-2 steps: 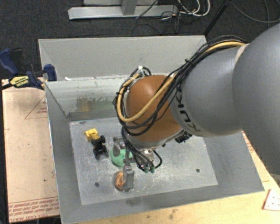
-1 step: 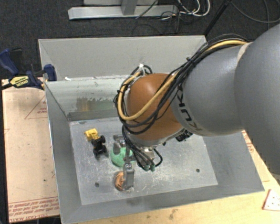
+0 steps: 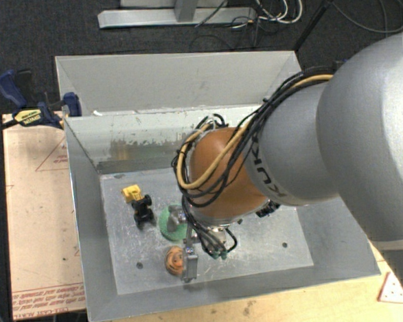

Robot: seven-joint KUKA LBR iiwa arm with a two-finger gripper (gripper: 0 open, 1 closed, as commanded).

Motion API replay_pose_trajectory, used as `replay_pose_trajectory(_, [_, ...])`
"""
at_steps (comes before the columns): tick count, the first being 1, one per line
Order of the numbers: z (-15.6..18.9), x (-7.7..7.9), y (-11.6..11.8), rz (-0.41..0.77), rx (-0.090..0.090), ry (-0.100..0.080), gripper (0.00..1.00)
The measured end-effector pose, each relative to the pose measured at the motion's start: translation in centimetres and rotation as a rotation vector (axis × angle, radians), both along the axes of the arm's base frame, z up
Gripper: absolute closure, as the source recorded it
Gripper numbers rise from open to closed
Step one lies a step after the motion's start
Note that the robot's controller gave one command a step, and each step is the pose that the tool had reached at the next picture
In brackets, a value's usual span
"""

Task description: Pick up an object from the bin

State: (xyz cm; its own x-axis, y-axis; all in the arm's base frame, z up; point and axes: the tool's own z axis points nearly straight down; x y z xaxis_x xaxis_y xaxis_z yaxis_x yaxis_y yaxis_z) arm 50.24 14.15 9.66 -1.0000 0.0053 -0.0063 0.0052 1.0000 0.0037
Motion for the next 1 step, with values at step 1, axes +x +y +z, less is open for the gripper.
replay_pose_trajectory(1, [-1.79, 2.51, -1.68, -0.092, 0.002, -0.004, 1.0])
